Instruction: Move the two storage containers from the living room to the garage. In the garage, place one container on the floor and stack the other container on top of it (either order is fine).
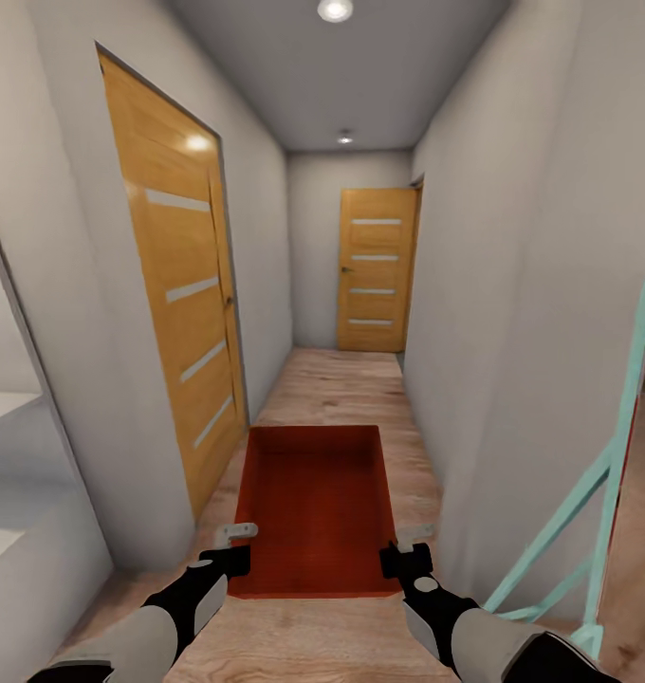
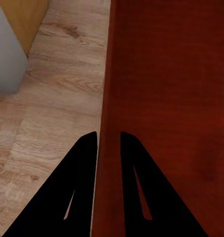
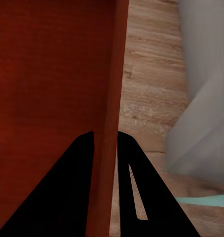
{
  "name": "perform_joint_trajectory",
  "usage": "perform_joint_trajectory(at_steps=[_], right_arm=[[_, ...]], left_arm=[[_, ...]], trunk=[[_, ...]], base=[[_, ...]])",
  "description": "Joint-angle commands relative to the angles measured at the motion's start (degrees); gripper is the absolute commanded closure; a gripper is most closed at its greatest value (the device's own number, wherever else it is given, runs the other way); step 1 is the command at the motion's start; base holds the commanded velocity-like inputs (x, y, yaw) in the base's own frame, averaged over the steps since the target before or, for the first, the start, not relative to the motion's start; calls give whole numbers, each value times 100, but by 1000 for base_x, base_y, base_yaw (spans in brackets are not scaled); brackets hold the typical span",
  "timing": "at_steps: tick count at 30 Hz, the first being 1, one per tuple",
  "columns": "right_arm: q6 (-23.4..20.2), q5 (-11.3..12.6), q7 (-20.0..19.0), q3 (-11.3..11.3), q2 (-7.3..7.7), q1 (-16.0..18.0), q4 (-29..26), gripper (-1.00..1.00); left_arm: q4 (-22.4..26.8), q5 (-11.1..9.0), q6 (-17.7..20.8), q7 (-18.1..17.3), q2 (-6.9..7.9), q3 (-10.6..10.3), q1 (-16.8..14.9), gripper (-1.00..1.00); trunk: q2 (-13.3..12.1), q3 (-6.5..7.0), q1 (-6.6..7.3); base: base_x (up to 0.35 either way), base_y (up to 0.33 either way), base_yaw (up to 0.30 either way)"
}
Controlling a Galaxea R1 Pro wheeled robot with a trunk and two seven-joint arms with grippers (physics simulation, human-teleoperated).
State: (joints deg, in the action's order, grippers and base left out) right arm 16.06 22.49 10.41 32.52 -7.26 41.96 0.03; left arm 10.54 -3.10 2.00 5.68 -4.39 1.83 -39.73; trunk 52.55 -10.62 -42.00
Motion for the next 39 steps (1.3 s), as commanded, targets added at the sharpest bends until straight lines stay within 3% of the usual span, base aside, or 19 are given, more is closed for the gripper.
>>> perform_joint_trajectory(at_steps=[1, 7, 39], right_arm=[[-15, -26, -64, -211, -8, 5, 6, 100], [-15, -24, -60, -211, -7, 5, 6, 100], [-15, -26, -56, -211, -12, 5, 6, 100]], left_arm=[[27, 12, -306, 47, -3, -16, 0, 100], [34, 12, -306, 47, -3, -16, 0, 100], [48, 12, -306, 47, -10, -17, 0, 100]], trunk=[[6, -6, -4], [6, 3, -4], [6, 6, -4]], base=[[322, 137, -240], [322, 141, -180], [321, 142, -24]])
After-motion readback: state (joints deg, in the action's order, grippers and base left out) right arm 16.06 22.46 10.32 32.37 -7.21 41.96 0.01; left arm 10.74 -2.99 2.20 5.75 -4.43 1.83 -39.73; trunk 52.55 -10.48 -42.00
